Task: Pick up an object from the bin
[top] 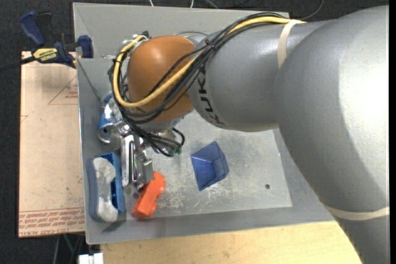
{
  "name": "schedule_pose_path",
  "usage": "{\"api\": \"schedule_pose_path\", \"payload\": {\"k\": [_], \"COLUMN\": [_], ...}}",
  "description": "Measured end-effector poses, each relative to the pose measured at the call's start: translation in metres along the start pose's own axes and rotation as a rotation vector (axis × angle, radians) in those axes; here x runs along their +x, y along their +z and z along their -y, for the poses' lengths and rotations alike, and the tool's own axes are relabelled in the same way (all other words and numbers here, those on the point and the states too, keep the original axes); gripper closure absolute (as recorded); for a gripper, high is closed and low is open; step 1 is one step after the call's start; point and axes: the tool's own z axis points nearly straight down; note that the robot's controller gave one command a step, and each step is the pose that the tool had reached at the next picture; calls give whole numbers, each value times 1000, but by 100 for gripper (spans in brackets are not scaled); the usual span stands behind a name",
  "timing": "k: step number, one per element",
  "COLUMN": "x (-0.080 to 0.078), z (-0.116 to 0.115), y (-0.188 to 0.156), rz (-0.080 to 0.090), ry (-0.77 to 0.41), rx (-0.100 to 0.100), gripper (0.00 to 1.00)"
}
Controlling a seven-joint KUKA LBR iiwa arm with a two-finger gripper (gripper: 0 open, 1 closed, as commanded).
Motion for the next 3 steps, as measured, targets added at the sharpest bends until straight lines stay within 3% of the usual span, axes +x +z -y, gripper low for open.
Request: {"api": "schedule_pose_path", "payload": {"k": [1, 2, 3], "x": [2, -7, 11], "z": [32, 26, 18], "y": [42, 25, 45], "rz": [-32, -16, -20], "ry": [-75, -13, 145], "rx": [5, 2, 4], "gripper": [0, 0, 0]}}
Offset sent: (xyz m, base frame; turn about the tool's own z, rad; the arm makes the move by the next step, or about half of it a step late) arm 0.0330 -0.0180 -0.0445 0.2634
